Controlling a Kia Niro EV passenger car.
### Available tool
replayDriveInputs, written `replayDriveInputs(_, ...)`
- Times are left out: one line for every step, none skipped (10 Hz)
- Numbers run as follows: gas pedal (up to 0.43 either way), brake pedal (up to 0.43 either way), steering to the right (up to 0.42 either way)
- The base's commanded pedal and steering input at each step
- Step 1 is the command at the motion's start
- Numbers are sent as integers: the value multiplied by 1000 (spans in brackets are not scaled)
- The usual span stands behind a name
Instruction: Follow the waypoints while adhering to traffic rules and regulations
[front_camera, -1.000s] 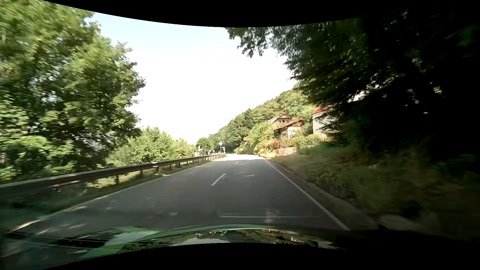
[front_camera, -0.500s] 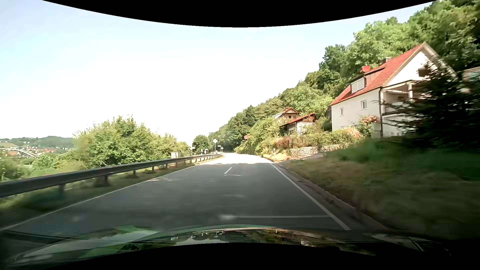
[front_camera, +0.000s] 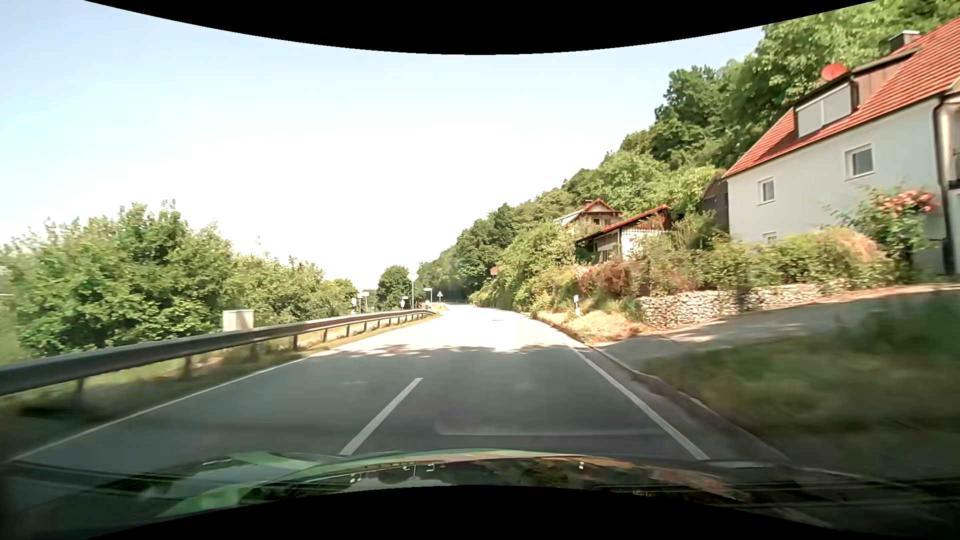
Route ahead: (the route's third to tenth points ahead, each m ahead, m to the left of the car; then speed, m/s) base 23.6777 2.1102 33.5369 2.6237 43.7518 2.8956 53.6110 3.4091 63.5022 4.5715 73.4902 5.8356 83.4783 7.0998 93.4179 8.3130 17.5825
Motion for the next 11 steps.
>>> replayDriveInputs(209, 0, -7)
replayDriveInputs(189, 0, -6)
replayDriveInputs(150, 0, -7)
replayDriveInputs(138, 0, -7)
replayDriveInputs(150, 0, -7)
replayDriveInputs(177, 0, -8)
replayDriveInputs(197, 0, -9)
replayDriveInputs(197, 0, -10)
replayDriveInputs(197, 0, -10)
replayDriveInputs(169, 0, -10)
replayDriveInputs(130, 0, -11)
